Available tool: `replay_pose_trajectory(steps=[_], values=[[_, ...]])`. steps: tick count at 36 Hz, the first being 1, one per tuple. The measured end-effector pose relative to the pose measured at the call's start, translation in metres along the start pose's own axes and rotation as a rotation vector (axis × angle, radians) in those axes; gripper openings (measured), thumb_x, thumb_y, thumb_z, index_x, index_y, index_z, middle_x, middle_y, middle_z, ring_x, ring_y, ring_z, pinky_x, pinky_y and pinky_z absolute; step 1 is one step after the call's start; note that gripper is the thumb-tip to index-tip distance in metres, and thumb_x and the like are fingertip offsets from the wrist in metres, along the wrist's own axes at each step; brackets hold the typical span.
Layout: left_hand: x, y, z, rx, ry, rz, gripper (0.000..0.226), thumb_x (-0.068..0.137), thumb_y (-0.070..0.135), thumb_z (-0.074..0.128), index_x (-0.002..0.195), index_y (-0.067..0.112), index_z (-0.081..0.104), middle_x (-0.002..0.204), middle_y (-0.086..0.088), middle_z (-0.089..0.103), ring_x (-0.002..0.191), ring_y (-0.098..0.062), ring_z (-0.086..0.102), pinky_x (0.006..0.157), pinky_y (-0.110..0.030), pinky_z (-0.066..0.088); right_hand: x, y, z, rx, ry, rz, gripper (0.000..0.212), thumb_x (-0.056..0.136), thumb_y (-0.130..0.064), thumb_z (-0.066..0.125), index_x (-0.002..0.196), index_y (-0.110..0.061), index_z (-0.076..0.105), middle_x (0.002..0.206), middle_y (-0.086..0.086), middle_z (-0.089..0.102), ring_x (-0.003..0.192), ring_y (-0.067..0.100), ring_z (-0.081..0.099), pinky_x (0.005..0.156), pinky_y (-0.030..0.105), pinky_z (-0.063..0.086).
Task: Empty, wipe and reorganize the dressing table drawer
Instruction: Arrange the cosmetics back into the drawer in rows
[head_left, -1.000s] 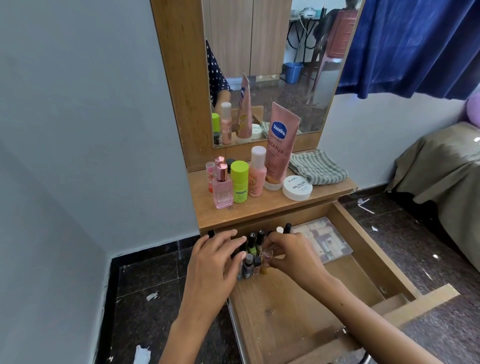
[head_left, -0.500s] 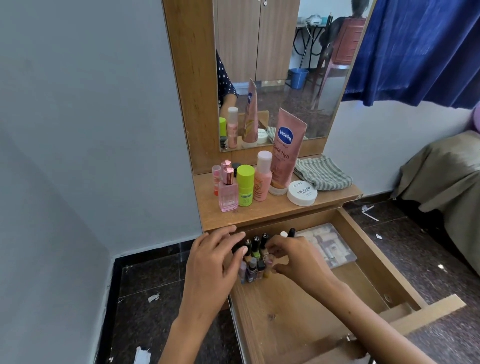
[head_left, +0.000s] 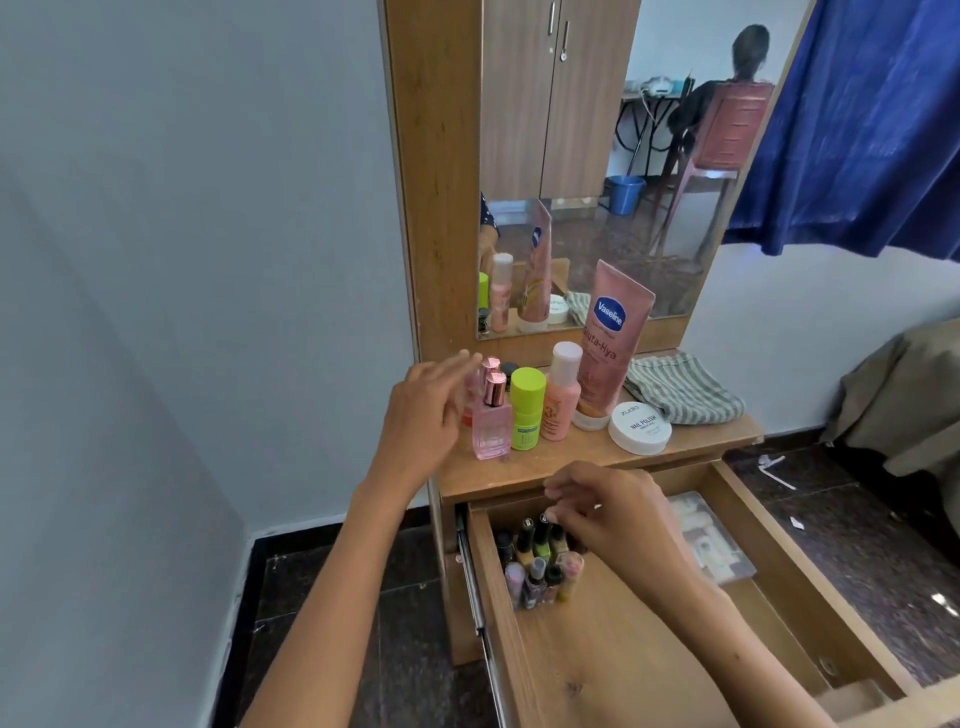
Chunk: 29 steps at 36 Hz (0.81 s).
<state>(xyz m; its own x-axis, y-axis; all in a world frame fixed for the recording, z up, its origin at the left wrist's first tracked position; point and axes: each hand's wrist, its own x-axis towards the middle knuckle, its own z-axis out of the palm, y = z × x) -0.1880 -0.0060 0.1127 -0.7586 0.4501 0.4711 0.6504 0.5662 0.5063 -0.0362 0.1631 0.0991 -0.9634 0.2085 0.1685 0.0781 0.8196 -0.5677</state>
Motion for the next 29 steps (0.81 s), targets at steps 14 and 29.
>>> replay_pose_trajectory(steps=[14,29], values=[[-0.020,0.004,-0.011,-0.065,0.273,-0.043,0.015,0.092,0.005,0.058,0.102,0.012,0.067,0.101,0.001,0.064,0.087,0.002,0.057,0.079,0.000,0.037,0.000,-0.002,0.001,0.085,0.030,-0.003,0.012,0.079,-0.027,0.074,0.089,-0.031,0.069,0.084,-0.021,0.071,0.082,-0.010,0.065,0.075,0.025,0.057],[-0.095,0.073,0.019,-0.123,0.140,0.185,0.028,0.092,0.031,0.058,0.116,0.018,0.064,0.106,0.009,0.065,0.103,-0.005,0.057,0.086,-0.026,0.047,-0.018,-0.014,-0.006,0.153,0.100,-0.186,0.009,0.074,-0.029,0.076,0.081,-0.029,0.070,0.067,-0.019,0.065,0.065,-0.003,0.062,0.058,0.014,0.047]])
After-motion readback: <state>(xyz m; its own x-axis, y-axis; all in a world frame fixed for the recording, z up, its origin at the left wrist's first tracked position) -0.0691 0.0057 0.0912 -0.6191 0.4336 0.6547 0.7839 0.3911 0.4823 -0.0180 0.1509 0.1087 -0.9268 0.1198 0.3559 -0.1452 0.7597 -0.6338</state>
